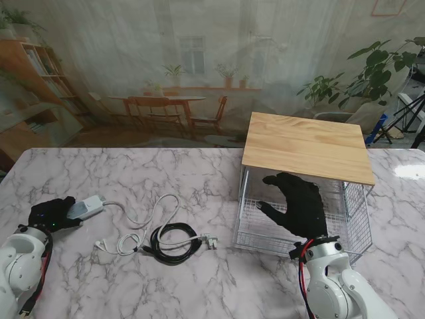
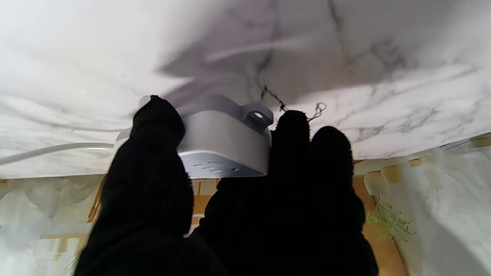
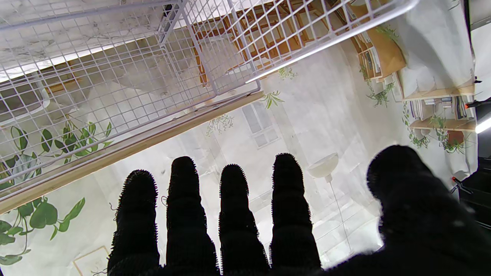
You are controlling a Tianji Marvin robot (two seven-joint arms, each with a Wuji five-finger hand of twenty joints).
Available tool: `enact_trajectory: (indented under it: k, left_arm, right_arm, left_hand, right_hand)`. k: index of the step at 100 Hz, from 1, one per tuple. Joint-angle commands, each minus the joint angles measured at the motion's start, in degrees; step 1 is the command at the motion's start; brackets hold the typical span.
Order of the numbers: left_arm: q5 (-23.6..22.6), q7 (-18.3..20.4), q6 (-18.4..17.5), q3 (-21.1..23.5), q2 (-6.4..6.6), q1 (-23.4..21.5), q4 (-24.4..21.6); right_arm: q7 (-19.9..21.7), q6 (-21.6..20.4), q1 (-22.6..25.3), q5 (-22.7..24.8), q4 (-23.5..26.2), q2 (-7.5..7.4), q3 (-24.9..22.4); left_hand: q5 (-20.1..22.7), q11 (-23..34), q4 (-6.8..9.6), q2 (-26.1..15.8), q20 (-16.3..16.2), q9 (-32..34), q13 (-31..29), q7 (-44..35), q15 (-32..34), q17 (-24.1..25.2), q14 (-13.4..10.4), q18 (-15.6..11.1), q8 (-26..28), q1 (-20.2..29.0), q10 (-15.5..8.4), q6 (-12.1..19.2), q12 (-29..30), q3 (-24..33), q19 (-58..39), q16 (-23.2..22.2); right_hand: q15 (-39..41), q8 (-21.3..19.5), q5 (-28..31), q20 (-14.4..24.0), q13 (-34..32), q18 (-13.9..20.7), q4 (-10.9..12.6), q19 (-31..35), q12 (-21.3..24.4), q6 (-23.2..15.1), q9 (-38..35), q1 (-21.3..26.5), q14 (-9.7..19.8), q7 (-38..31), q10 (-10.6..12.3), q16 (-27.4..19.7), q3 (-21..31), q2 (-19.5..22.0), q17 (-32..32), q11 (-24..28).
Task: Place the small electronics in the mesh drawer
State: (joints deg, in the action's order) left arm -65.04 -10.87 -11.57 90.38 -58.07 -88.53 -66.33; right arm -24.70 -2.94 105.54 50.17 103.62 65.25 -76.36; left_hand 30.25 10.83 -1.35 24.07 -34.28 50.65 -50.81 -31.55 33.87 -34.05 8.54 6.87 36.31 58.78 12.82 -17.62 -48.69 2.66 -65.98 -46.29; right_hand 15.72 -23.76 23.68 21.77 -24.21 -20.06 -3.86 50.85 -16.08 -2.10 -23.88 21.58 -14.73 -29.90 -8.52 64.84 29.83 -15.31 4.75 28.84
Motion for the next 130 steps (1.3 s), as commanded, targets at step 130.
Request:
enact_trajectory:
  k: [130]
  left_arm:
    - [12.0,17.5,-18.8,4.0,-0.86,8.6,-26.4]
  right_arm:
    - [10.4,-9.3,1.8,4.7,11.1,-1.83,-6.1]
  left_hand:
    - [4.4,2.9,5.78,-5.1,-2.5,6.1,-1.0,-18.1,2.2,0.1,-0.2,-2.6,-0.5,12.6,-6.8,15.4,-4.1,8.7,-2.1,-2.4]
  right_hand:
    - [-3.7,2.0,-4.2,0.7,-0.1,-0.5,1.3,1.6,-0.5,9.2,0.3,-0.1,-1.1,5.9,-1.0,-0.1,-1.8,2.9,1.4,1.2]
